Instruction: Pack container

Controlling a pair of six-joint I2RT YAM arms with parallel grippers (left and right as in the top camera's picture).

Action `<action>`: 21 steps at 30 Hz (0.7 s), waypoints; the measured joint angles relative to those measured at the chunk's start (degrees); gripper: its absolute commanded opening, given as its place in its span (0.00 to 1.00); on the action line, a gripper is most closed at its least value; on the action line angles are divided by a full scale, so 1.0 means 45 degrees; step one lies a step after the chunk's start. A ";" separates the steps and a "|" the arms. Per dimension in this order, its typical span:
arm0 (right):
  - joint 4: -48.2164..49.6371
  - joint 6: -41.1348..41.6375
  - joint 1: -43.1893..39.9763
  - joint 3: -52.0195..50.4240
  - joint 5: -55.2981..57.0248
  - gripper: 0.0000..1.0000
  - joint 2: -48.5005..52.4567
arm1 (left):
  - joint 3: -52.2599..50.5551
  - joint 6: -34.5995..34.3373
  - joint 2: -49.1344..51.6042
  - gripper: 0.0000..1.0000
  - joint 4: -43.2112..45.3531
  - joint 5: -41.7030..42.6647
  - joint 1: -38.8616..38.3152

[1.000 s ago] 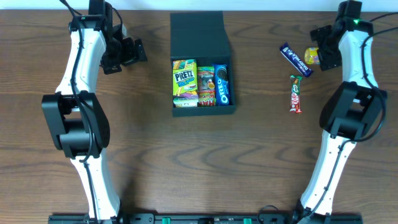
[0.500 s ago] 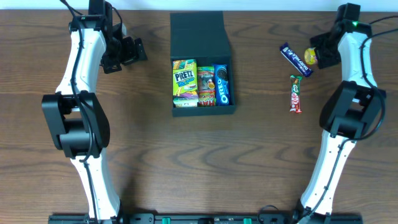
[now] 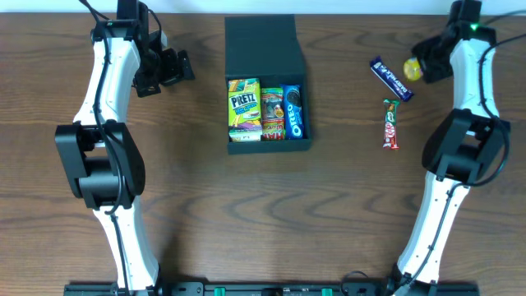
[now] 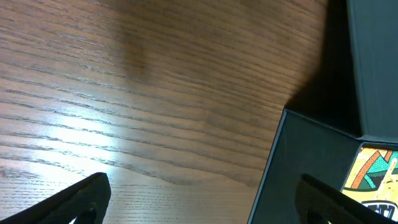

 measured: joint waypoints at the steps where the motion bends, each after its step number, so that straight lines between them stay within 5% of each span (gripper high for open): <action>1: -0.0044 -0.0340 0.0010 0.0321 -0.0092 0.28 0.0000 | 0.0000 0.0000 0.0000 0.96 0.0005 0.0000 0.0000; 11: -0.1384 -0.3585 0.1103 0.3381 -0.1622 0.23 0.0005 | 0.0000 0.0000 0.0000 0.95 0.0010 -0.0160 0.0005; 21: -0.3667 -0.5916 0.5333 0.3483 -0.2793 0.20 0.0005 | 0.0000 0.0423 0.0000 0.95 -0.0053 -0.0262 0.0005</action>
